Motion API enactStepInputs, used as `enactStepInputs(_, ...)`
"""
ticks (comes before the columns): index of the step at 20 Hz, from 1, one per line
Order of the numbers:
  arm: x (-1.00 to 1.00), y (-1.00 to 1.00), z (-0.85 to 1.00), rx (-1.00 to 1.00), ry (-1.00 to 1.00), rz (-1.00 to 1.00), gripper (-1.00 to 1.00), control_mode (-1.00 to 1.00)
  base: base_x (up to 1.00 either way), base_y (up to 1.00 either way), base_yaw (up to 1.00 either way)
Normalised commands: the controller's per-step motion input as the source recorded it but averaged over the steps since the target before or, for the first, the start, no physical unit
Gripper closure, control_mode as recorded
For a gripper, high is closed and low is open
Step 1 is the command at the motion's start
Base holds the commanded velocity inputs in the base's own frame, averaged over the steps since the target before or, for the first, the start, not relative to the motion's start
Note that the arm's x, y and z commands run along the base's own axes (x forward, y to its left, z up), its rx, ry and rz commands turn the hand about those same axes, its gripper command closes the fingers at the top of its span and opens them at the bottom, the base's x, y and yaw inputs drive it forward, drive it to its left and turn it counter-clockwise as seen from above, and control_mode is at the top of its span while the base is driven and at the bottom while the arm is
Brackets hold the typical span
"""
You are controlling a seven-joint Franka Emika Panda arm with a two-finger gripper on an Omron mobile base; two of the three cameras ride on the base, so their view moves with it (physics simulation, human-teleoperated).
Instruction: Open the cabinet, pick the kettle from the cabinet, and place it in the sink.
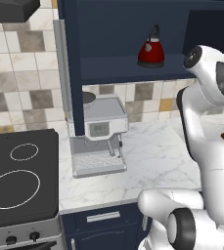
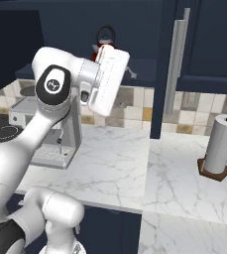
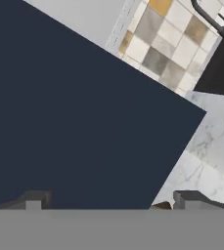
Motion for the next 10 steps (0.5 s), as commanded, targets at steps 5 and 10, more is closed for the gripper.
enactStepInputs(5,-0.12,0.31,0.1,-0.05,0.13,0.17,-1.0,-1.0,0.0,0.0,0.0)
enactStepInputs(10,-0.14,0.27,0.09,-0.09,0.16,0.23,-1.0,-1.0,0.0,0.0,0.0)
